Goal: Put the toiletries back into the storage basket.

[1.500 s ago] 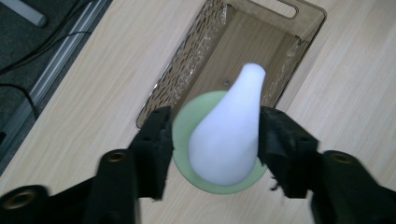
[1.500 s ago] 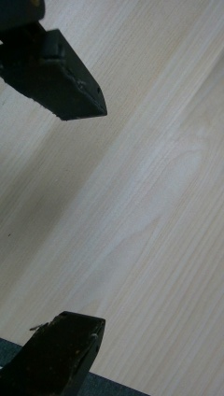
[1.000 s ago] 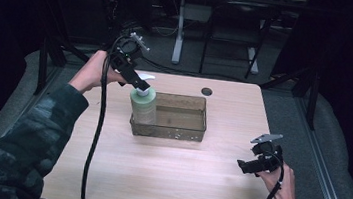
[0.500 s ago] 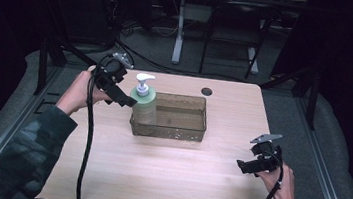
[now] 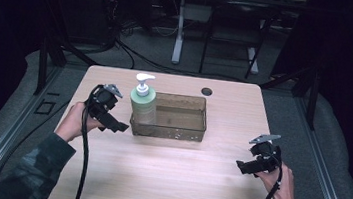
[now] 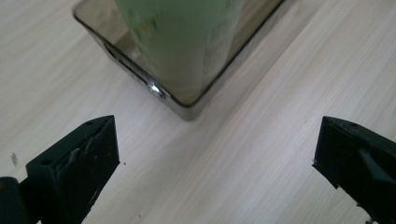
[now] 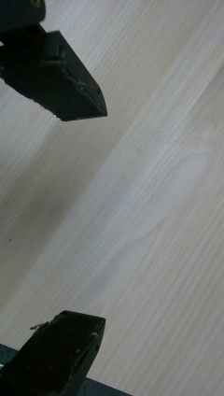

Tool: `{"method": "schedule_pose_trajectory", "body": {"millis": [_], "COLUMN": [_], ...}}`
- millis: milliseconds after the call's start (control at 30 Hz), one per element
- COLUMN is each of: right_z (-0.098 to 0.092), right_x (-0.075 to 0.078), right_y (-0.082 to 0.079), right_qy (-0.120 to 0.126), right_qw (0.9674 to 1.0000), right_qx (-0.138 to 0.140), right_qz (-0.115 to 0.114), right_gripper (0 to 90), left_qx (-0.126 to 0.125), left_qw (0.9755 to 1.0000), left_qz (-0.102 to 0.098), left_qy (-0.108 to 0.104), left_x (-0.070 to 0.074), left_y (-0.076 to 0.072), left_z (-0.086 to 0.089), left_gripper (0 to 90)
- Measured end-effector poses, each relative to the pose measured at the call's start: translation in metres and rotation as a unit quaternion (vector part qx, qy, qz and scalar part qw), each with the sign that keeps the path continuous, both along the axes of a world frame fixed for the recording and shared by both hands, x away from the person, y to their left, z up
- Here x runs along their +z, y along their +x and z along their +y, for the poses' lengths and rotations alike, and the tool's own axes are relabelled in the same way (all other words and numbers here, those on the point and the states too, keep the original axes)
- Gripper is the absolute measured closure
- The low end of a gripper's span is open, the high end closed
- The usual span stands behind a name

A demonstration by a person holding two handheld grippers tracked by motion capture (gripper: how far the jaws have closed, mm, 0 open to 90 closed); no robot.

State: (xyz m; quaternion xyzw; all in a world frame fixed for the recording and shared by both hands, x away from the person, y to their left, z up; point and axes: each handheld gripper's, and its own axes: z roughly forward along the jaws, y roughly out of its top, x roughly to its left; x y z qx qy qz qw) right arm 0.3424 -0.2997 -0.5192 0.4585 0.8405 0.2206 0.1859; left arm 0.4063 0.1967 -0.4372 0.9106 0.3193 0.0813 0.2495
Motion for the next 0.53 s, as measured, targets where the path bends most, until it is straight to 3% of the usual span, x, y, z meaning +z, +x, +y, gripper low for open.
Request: {"method": "schedule_pose_trajectory", "body": {"millis": [33,133,300,533], "right_z": [0.000,0.000,0.002,0.001], "right_x": [-0.001,-0.002,-0.007,-0.012], "right_y": [0.000,0.000,0.000,0.001], "right_qy": [-0.001,-0.010,-0.016,-0.023], "right_qw": [1.0000,0.9999,0.9998,0.9996], "right_qx": [0.001,0.003,0.009,0.009], "right_qz": [0.000,0.004,0.008,0.016], "right_gripper": [1.1,1.1,1.1,0.7], "left_qx": [0.002,0.009,0.021,0.028], "left_qw": [1.0000,0.9999,0.9996,0.9993], "left_qz": [0.001,0.009,0.018,0.026], "left_qy": [0.007,-0.011,0.008,-0.008], "left_x": [-0.005,-0.015,-0.037,-0.051], "left_y": [-0.001,-0.004,-0.006,-0.001], "left_z": [0.001,0.006,0.009,0.019], "left_gripper": [0.0,0.0,0.0,0.0]}}
